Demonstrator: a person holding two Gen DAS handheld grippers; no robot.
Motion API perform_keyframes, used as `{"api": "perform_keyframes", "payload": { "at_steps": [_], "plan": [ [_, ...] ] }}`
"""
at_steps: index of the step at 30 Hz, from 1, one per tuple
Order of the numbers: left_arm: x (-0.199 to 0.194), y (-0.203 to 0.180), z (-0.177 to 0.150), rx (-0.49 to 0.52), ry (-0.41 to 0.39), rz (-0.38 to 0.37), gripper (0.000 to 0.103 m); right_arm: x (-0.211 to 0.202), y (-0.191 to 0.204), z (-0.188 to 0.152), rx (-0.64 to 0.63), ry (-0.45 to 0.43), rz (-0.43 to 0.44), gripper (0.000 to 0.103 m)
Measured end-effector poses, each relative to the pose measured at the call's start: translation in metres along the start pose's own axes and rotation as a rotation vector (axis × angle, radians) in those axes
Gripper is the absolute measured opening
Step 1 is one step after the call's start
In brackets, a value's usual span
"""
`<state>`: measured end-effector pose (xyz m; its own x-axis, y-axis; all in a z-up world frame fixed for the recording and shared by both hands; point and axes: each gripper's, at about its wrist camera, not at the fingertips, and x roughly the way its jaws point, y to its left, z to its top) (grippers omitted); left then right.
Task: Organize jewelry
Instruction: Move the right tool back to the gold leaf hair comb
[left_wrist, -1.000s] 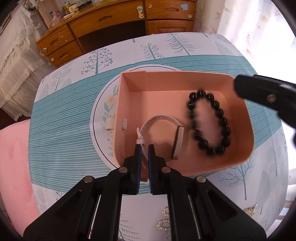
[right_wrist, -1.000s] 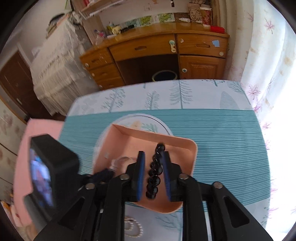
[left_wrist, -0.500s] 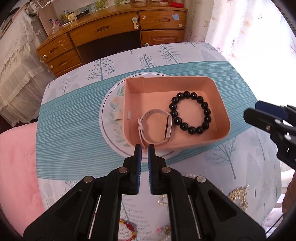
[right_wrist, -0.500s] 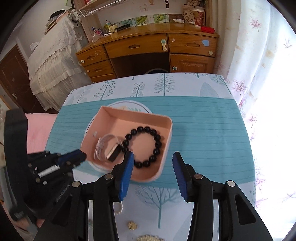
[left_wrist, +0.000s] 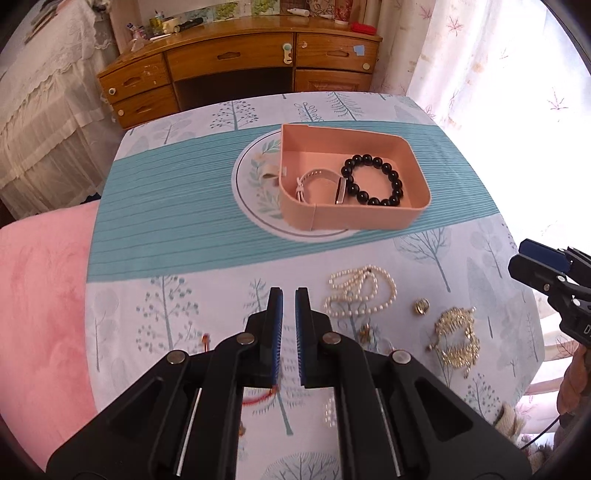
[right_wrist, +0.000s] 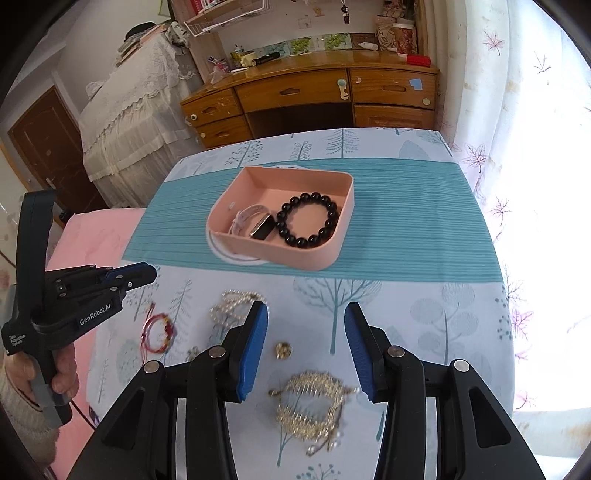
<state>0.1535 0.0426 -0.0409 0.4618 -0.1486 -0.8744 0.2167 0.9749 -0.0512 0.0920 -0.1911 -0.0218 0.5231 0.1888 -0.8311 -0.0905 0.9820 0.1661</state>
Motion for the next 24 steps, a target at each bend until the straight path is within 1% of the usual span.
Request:
{"api": "perform_keyframes", "payload": {
  "at_steps": [3, 8, 11, 14, 15, 16, 17, 18, 19, 22, 24],
  "plan": [
    [-0.014, 0.003, -0.017, -0.016, -0.013, 0.001, 0.005, -0.015, 0.006, -0.017, -0.014, -0.004, 0.017, 0.044],
    [-0.035, 0.009, -0.046, -0.032, -0.032, 0.008, 0.005, -0.03, 0.018, -0.043, -0.059, 0.002, 0.023, 0.044],
    [-0.044, 0.016, -0.061, -0.041, -0.035, 0.005, 0.005, -0.032, 0.024, -0.051, -0.114, 0.023, 0.036, 0.044],
    [-0.049, 0.024, -0.077, -0.044, -0.029, 0.027, 0.005, -0.031, 0.026, -0.058, -0.182, 0.046, 0.04, 0.044],
    [-0.049, 0.026, -0.081, -0.046, -0.024, 0.037, 0.008, -0.03, 0.025, -0.06, -0.202, 0.055, 0.049, 0.044],
    [-0.049, 0.029, -0.087, -0.051, -0.017, 0.045, 0.02, -0.028, 0.023, -0.06, -0.218, 0.065, 0.054, 0.044],
    [-0.049, 0.032, -0.093, -0.06, -0.01, 0.046, 0.028, -0.026, 0.022, -0.063, -0.24, 0.079, 0.053, 0.044],
    [-0.048, 0.034, -0.099, -0.072, -0.003, 0.043, 0.045, -0.024, 0.02, -0.065, -0.264, 0.09, 0.049, 0.044],
    [-0.049, 0.036, -0.105, -0.081, -0.002, 0.041, 0.053, -0.021, 0.017, -0.066, -0.284, 0.099, 0.045, 0.044],
    [-0.046, 0.037, -0.121, -0.083, 0.011, 0.047, 0.053, -0.013, 0.009, -0.072, -0.325, 0.132, 0.036, 0.048],
    [-0.043, 0.035, -0.129, -0.082, 0.034, 0.038, 0.053, -0.006, 0.002, -0.077, -0.344, 0.155, 0.048, 0.048]
  ]
}}
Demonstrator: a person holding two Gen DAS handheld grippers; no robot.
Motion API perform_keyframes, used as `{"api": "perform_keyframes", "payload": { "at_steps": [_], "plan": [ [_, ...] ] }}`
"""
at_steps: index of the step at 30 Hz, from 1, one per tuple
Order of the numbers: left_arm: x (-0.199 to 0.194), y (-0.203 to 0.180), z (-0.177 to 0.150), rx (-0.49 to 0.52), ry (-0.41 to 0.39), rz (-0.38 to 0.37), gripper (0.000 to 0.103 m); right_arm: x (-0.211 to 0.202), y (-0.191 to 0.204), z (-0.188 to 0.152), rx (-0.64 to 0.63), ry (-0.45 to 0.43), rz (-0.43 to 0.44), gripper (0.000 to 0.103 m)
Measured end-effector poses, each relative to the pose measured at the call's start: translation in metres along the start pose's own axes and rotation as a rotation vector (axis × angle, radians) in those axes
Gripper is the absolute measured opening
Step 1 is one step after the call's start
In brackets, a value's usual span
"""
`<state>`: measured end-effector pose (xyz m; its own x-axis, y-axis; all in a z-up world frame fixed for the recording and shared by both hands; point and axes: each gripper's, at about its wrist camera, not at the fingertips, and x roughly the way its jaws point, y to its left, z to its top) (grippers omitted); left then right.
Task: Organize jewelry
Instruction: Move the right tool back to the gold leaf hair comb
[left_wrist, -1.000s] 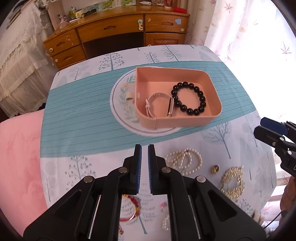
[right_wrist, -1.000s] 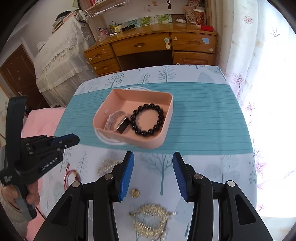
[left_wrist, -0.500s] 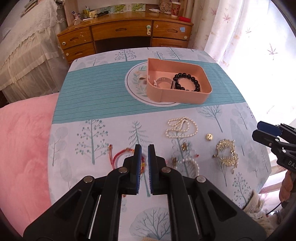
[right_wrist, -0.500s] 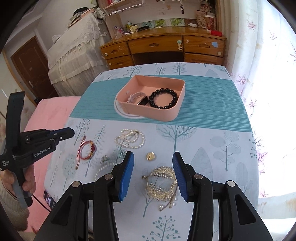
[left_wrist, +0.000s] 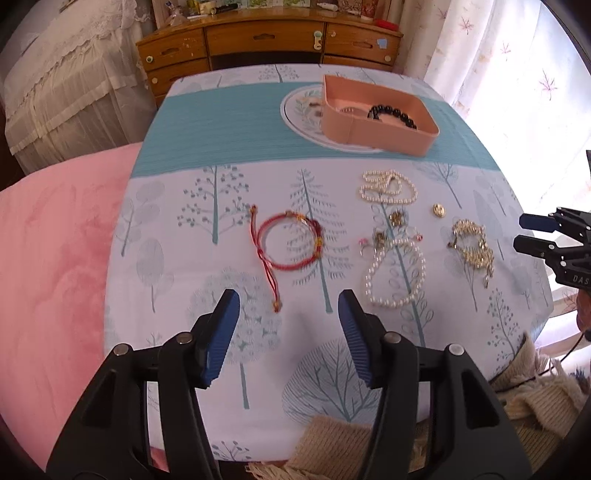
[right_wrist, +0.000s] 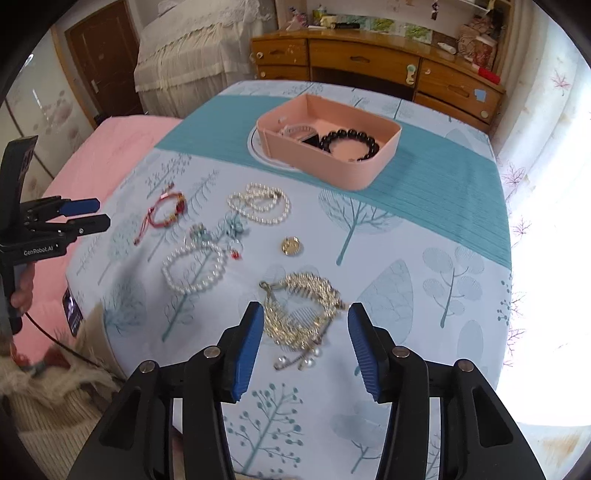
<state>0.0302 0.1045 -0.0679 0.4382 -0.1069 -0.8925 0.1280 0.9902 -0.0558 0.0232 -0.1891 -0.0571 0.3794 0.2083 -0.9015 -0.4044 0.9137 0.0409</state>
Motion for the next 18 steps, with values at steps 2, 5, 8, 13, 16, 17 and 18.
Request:
{"api": "perform_keyframes", "payload": {
  "at_steps": [2, 5, 8, 13, 16, 17, 18],
  "plan": [
    [0.004, -0.004, -0.005, 0.011, 0.015, -0.007, 0.053, 0.007, -0.002, -0.006, -0.038, 0.02, 0.022, 0.048],
    [0.008, -0.014, -0.01, 0.034, 0.024, -0.011, 0.053, 0.019, -0.001, -0.014, -0.105, 0.05, 0.058, 0.059],
    [0.014, -0.025, -0.01, 0.059, 0.035, -0.016, 0.053, 0.028, 0.004, -0.018, -0.175, 0.06, 0.071, 0.067],
    [0.022, -0.038, -0.009, 0.084, 0.05, -0.028, 0.053, 0.041, 0.017, -0.018, -0.28, 0.075, 0.071, 0.067],
    [0.027, -0.04, -0.009, 0.088, 0.061, -0.029, 0.053, 0.049, 0.024, -0.016, -0.338, 0.08, 0.074, 0.067],
    [0.029, -0.041, -0.009, 0.087, 0.066, -0.03, 0.053, 0.052, 0.026, -0.014, -0.359, 0.082, 0.074, 0.067],
    [0.03, -0.041, -0.01, 0.086, 0.07, -0.031, 0.053, 0.055, 0.028, -0.012, -0.381, 0.084, 0.07, 0.067]
  ]
}}
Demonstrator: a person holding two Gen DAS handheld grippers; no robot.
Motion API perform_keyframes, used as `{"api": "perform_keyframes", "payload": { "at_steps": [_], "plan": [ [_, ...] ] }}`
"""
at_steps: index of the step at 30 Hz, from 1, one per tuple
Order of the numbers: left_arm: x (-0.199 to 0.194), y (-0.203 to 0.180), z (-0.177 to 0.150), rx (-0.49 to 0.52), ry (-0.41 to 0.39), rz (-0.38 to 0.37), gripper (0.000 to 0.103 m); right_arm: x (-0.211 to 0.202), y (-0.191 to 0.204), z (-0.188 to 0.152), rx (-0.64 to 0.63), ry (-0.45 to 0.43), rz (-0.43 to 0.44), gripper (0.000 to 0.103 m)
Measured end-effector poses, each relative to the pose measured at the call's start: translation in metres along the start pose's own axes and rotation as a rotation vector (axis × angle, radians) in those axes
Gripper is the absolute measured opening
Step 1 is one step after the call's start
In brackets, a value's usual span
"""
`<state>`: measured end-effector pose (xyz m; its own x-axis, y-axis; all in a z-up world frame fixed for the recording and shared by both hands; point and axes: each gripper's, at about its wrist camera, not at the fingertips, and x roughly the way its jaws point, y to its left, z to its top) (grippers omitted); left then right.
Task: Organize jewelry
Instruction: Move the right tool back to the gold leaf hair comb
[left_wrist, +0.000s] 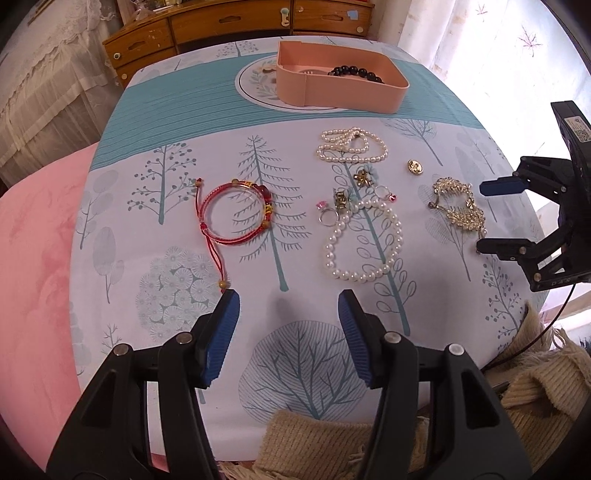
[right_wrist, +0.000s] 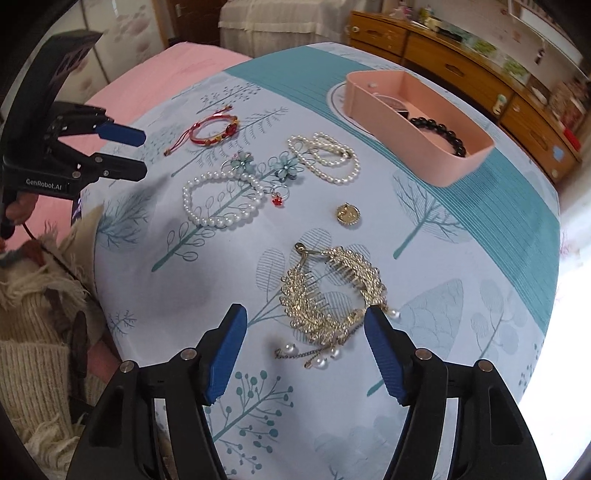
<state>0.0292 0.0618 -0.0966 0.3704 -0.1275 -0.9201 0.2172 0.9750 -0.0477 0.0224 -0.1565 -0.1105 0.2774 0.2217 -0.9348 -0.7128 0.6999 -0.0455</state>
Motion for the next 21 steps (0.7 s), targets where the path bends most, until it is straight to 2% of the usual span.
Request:
{"api": "perform_keyframes", "payload": {
  "at_steps": [8, 11, 12, 14, 17, 21],
  "plan": [
    [0.005, 0.006, -0.004, -0.026, 0.015, -0.004, 0.053, 0.02, 0.006, 0.009, -0.149, 0.034, -0.016, 0.064],
    [0.006, 0.006, -0.004, -0.024, 0.019, -0.004, 0.053, 0.028, 0.01, 0.009, -0.191, 0.056, -0.008, 0.053],
    [0.006, 0.006, -0.004, -0.022, 0.019, -0.004, 0.053, 0.031, 0.01, 0.009, -0.204, 0.062, -0.008, 0.047],
    [0.007, 0.005, -0.003, -0.018, 0.02, -0.006, 0.053, 0.033, 0.009, 0.009, -0.206, 0.063, 0.008, 0.043],
    [0.008, 0.004, -0.003, -0.014, 0.023, -0.006, 0.053, 0.036, 0.007, 0.011, -0.188, 0.08, 0.045, 0.029],
    [0.009, 0.004, -0.002, -0.014, 0.024, -0.007, 0.053, 0.036, 0.007, 0.013, -0.165, 0.078, 0.045, 0.028]
  ]
}}
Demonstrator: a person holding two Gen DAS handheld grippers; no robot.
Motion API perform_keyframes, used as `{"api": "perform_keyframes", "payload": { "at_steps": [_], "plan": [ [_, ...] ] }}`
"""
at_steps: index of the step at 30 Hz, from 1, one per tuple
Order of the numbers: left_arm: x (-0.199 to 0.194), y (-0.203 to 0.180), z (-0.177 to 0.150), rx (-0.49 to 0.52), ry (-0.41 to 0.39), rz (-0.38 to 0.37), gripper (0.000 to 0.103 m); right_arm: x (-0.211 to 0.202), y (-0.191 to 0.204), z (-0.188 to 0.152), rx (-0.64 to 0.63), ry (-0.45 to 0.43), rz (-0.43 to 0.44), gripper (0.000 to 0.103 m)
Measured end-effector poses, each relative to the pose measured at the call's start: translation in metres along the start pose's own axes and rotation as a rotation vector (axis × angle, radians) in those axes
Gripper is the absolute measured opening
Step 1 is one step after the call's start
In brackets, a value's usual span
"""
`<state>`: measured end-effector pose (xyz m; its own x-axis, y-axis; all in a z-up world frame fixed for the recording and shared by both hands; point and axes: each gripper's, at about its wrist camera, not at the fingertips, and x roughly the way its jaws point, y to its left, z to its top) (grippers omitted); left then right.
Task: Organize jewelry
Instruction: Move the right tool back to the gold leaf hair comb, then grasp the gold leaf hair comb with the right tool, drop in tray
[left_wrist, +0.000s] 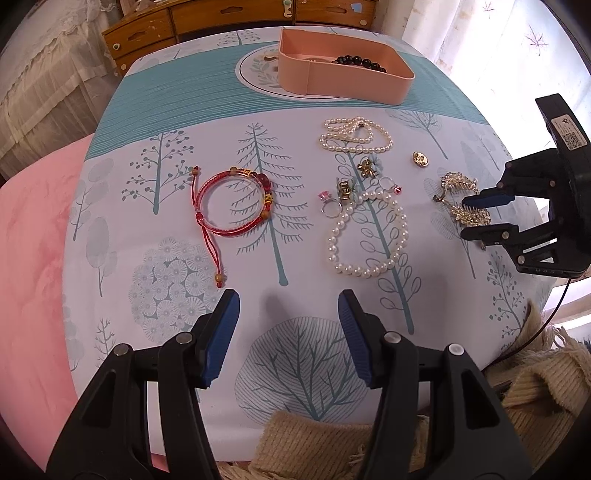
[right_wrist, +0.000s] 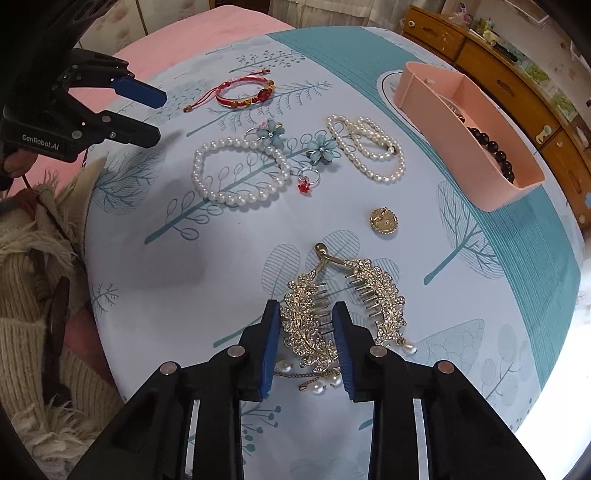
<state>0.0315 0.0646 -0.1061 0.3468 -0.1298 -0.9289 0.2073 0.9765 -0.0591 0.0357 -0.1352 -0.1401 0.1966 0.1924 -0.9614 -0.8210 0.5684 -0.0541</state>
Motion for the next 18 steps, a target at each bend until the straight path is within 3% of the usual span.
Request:
{"api": "perform_keyframes", "payload": {
  "at_steps": [18],
  "plan": [
    [-0.005, 0.004, 0.016, 0.003, -0.021, -0.006, 0.053, -0.056, 0.0, -0.007, 0.213, -0.221, 0.024, 0.028]
  ]
}}
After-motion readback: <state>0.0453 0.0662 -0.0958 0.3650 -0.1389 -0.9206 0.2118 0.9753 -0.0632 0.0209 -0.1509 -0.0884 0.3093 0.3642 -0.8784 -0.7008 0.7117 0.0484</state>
